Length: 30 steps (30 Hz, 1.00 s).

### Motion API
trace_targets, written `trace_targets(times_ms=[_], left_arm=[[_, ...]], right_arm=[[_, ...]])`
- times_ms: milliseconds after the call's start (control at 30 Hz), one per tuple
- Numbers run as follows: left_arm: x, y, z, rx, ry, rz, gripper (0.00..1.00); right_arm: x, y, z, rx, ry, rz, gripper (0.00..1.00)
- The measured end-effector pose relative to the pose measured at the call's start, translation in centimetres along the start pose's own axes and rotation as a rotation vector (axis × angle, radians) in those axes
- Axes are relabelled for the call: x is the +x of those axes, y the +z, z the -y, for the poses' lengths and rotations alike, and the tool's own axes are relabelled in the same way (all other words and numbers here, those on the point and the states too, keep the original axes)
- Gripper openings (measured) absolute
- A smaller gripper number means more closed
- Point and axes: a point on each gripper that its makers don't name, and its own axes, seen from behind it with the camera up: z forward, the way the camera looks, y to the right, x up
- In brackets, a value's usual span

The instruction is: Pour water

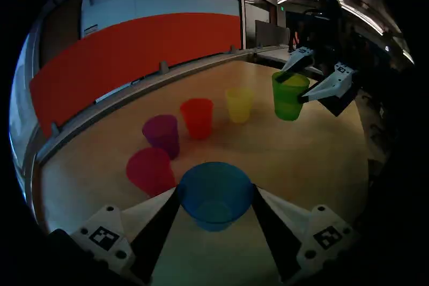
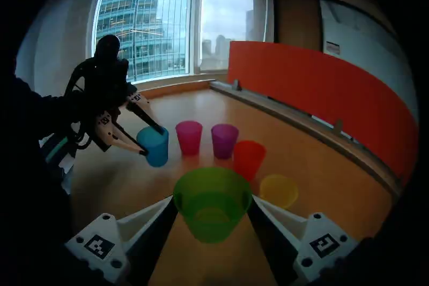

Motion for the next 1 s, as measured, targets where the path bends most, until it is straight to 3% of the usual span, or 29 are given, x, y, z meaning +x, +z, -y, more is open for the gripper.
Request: trace_targets(times_ms=[300, 1000], left_arm=[[-1.3, 1.2, 0.1, -0.019, -0.014, 0.032, 0.91], [-2.4, 2.0, -0.3, -0.054, -0.036, 0.04, 0.91]], right_arm=[[-1.1, 0.9, 0.0, 0.002, 0.009, 0.023, 0.91], [-2.4, 2.0, 0.1, -0.001, 0.018, 0.053, 0.91]])
